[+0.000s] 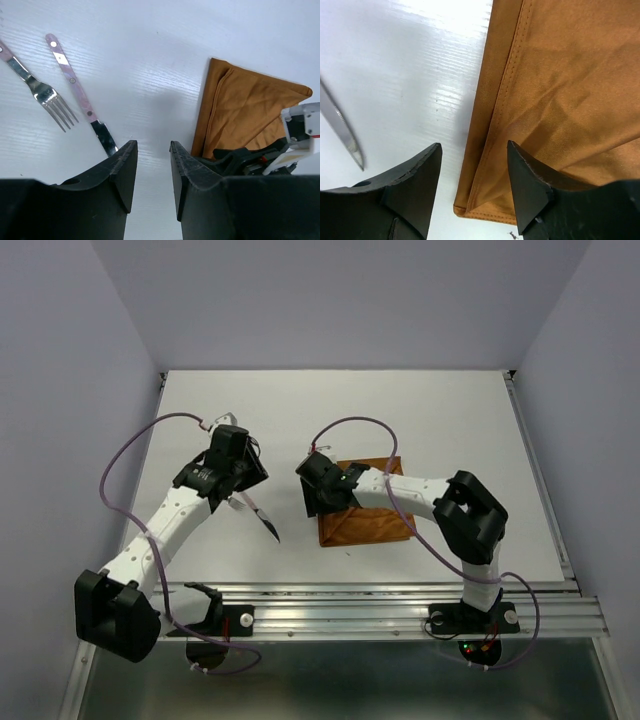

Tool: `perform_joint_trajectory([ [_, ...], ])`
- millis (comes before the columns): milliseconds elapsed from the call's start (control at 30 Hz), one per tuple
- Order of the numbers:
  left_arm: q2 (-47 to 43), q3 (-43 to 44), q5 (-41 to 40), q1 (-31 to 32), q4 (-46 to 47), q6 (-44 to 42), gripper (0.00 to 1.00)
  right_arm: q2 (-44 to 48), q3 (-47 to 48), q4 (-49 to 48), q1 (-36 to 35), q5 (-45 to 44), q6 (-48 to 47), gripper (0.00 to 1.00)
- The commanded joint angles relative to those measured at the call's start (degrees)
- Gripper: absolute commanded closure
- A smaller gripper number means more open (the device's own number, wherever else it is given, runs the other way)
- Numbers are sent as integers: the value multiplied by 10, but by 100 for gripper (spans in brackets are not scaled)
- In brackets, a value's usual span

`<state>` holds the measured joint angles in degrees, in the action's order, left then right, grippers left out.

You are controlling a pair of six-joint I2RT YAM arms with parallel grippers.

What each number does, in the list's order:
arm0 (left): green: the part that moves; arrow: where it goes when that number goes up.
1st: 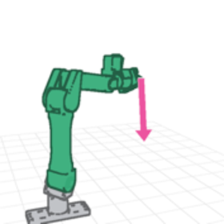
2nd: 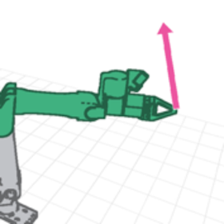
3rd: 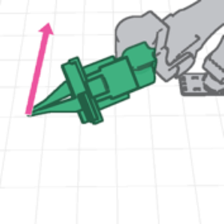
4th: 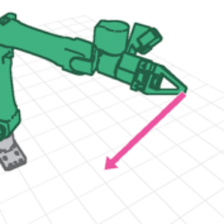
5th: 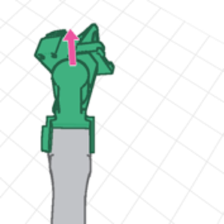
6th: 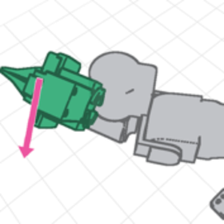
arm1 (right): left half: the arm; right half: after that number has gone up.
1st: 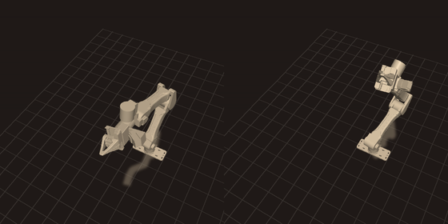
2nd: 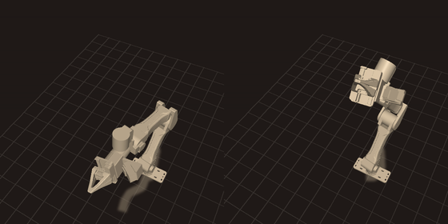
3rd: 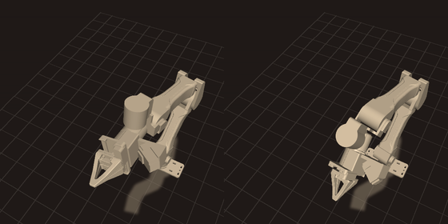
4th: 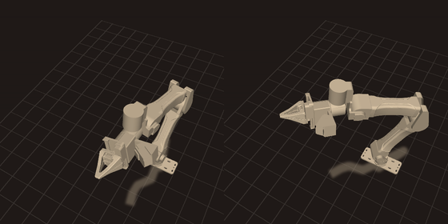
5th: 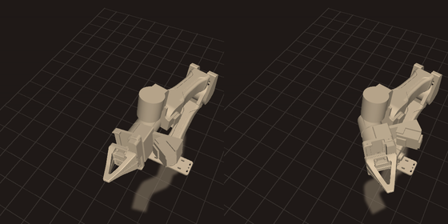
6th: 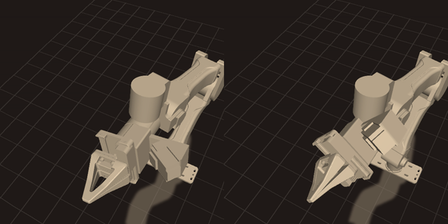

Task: Fold the napkin into a case and place the utensils inside
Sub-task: Pick up the upper triangle-folded napkin from the center of the board.

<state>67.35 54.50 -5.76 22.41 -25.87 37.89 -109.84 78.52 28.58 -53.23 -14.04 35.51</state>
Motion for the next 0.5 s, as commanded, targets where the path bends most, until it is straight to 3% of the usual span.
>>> perform_joint_trajectory([
  [0, -26, -19, 15, -12, -20, -26, 56, -21, 36, 43, -20, -75, 11, 39],
  [167, -23, -38, 36, -15, -4, -29, 57, -39, 39, 47, -43, -83, 14, 41],
  [267, -9, -44, 51, -15, 1, -32, 57, -56, 44, 53, -49, -90, 21, 49],
  [333, -6, -46, 55, -15, 6, -31, 58, -61, 43, 53, -55, -90, 23, 57],
  [467, 7, -48, 87, -15, 20, -38, 55, -36, 14, 21, -55, -78, 13, 85],
])
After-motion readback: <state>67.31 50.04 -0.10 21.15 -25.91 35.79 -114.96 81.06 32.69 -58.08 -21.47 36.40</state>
